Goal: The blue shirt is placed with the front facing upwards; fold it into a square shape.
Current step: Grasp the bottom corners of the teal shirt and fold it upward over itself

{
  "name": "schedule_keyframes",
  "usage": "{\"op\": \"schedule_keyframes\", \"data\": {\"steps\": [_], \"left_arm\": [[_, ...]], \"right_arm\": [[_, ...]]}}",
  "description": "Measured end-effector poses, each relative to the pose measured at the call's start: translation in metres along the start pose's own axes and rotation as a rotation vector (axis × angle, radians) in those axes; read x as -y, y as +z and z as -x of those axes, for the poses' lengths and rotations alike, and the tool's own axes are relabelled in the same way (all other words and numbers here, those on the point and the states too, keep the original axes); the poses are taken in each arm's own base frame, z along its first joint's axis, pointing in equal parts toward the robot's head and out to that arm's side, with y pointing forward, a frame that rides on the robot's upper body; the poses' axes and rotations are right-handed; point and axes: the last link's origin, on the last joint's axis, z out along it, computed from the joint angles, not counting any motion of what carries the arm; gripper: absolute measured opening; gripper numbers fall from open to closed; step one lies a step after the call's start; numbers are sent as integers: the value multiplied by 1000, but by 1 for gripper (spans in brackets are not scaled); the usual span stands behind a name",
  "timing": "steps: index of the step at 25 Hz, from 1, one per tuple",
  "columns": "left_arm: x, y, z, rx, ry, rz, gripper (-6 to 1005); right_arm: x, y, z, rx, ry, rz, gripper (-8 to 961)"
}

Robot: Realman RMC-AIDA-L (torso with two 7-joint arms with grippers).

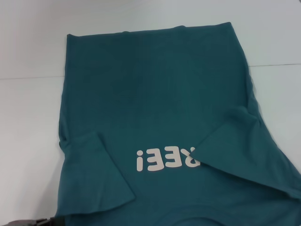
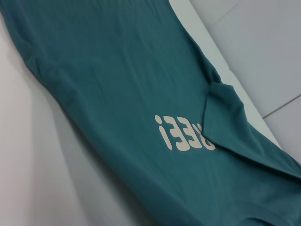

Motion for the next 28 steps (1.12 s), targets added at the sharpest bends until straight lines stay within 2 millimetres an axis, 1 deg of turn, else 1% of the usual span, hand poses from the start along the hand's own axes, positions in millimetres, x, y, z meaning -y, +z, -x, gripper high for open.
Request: {"op": "schedule_keyframes", "data": {"steps": [9, 13, 19, 24, 28], "left_arm": [[-6, -5, 7, -15, -8, 38, -1], [-8, -8, 7, -32, -4, 47, -1], [-5, 2, -2, -39, 23, 67, -1], [-4, 15, -15, -31, 47, 77, 0], [0, 18, -28, -32, 64, 66, 1]], "right_arm": [[3, -16, -8, 37, 37, -26, 49], [4, -18, -8, 43, 36, -30, 49], [-1, -3, 11, 41, -7, 4, 50], [-6, 14, 34, 63, -46, 35, 50], [-9, 25, 55, 80, -76, 30, 51]]}}
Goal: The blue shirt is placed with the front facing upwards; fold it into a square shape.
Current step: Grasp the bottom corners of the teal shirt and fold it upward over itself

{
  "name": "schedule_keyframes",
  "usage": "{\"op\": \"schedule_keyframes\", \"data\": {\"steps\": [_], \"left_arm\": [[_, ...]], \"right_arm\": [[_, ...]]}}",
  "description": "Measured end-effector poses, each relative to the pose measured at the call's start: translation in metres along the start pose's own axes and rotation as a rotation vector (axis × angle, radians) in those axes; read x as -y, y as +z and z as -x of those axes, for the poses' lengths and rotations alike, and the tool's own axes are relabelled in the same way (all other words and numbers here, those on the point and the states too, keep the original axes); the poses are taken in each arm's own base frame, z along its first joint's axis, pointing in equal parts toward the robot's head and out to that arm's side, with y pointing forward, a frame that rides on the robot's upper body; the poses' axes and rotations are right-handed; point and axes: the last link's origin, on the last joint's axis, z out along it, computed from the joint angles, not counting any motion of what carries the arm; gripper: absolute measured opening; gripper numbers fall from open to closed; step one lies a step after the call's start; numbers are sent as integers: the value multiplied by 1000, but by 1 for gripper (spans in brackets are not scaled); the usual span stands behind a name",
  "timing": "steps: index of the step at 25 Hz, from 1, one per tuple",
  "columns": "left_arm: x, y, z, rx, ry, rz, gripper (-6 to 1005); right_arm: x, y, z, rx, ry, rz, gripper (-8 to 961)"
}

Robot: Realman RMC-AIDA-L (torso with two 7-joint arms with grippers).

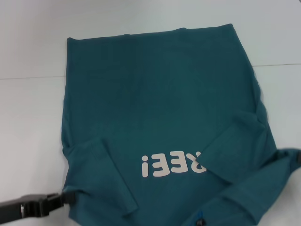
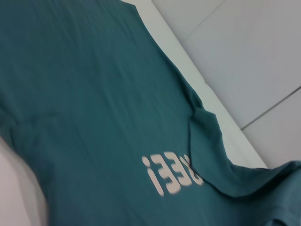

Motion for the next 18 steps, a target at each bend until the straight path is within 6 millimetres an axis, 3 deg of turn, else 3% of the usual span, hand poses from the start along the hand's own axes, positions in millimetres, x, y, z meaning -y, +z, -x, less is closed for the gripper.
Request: {"op": "schedule_keyframes", "data": {"steps": [10, 18], "left_arm": [[12, 5, -34, -63, 30, -14, 0], [20, 20, -65, -107, 68, -80, 0]], "right_arm": [[2, 22, 45, 62, -72, -53, 46], [7, 28, 65, 191, -72, -81, 46]]}}
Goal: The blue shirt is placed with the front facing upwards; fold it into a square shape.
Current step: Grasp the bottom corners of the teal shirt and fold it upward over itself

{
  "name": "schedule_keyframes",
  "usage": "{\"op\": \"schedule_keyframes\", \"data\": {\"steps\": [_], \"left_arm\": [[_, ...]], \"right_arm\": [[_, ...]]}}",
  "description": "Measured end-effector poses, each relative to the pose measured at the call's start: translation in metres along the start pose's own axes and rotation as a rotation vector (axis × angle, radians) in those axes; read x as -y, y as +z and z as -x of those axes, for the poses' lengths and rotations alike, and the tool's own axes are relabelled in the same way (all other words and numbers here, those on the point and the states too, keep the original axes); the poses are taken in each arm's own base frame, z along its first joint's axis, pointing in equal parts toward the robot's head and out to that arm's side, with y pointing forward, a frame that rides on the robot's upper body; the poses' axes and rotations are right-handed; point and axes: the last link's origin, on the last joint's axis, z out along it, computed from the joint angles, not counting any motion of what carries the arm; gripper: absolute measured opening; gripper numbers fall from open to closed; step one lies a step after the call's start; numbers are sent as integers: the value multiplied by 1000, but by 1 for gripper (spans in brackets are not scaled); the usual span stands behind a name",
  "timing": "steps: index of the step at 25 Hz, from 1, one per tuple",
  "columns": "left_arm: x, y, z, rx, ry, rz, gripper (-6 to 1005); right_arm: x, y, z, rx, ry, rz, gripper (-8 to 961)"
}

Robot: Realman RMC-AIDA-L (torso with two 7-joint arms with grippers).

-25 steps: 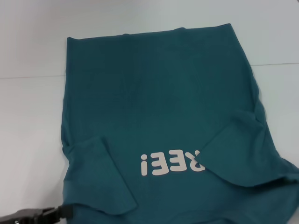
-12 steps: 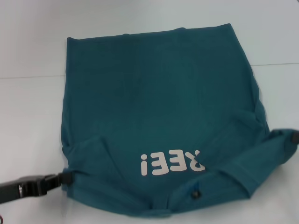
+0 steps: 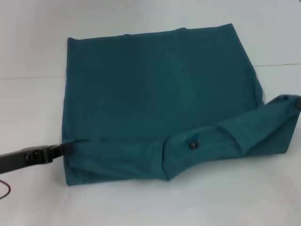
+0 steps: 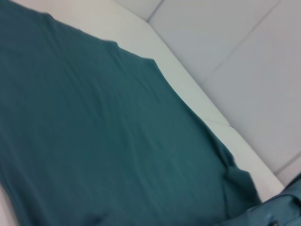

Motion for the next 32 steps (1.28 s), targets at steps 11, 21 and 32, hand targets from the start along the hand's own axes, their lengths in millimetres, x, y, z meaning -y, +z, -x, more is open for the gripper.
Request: {"op": "schedule_keyframes", "data": {"steps": [11, 21, 32], "left_arm": [[9, 19, -28, -44, 67, -76, 1], [19, 24, -56, -77, 162, -165, 0], [25, 37, -78, -90, 246, -231, 0]], "right_arm": [[8, 22, 9, 59, 10, -67, 46], [2, 50, 22, 44, -34, -84, 45], [-1, 77, 33, 39, -77, -133, 45]]}}
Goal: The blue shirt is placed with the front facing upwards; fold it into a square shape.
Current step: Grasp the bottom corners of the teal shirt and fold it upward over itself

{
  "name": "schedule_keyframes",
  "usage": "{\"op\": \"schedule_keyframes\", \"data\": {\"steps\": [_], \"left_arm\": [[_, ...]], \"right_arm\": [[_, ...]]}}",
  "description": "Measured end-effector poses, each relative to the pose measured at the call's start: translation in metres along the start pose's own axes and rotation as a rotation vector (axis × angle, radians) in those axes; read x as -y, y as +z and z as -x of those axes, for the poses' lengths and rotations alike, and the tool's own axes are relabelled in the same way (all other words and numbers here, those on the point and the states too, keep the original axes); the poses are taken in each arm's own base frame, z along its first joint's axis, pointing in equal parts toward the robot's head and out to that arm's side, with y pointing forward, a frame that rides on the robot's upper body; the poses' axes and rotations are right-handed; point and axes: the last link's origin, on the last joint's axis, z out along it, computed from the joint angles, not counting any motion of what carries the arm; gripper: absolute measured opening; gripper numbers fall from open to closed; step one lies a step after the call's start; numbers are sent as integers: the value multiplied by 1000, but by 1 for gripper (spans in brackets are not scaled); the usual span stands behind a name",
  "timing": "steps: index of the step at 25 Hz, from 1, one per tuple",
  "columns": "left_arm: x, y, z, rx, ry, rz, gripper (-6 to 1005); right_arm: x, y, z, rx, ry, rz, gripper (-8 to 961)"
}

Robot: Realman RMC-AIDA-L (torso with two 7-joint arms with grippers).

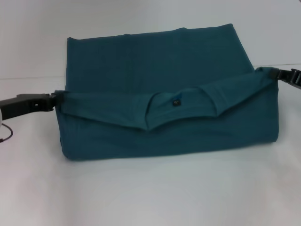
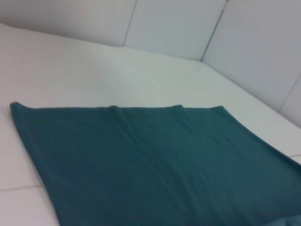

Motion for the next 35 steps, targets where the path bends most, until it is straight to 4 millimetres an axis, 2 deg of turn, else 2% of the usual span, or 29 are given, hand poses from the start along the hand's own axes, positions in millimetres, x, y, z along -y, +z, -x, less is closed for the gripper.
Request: {"op": "schedule_keyframes", "data": {"steps": [20, 27, 35], "left_arm": [[4, 23, -25, -19, 96, -98, 1], [4, 33, -32, -27, 149, -139, 1], [2, 45, -39, -21, 194, -162, 0]], "right_arm": [[-11, 37, 25, 47, -99, -88, 45], [-13, 48, 28, 43, -133, -134, 46], [-11, 52, 29, 53, -140, -167, 45]]}}
